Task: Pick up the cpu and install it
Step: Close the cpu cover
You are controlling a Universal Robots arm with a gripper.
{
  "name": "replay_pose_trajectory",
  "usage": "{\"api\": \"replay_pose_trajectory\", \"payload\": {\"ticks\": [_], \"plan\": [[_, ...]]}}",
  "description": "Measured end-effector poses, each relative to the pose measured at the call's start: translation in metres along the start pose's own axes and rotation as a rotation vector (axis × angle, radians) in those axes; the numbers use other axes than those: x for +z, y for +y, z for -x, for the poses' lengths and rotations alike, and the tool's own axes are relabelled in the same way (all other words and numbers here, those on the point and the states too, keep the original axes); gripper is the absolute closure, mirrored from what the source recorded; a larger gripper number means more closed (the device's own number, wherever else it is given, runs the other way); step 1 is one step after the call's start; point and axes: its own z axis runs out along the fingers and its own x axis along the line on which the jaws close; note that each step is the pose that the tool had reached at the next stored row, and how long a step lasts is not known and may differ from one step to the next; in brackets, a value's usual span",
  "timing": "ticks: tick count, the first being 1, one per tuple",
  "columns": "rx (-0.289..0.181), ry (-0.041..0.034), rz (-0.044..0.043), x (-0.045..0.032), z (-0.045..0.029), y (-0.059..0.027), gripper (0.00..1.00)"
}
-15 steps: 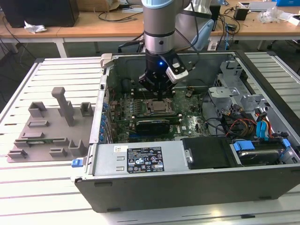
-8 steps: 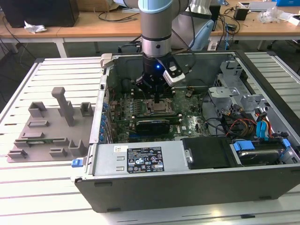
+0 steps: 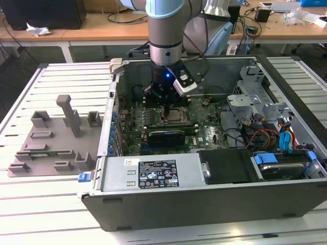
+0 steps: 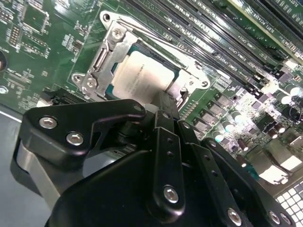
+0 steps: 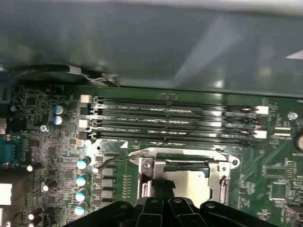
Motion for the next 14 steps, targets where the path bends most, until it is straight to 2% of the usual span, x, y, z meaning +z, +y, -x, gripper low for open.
{"api": "replay_pose_trajectory", "payload": {"ticks": [9,14], "plan": [[-0.020,0.0031,0.0006,0.0032,-0.0048,0.0003,0.89],[-0.020,0.0029,0.0012,0.0035,-0.0038,0.0003,0.89]]}}
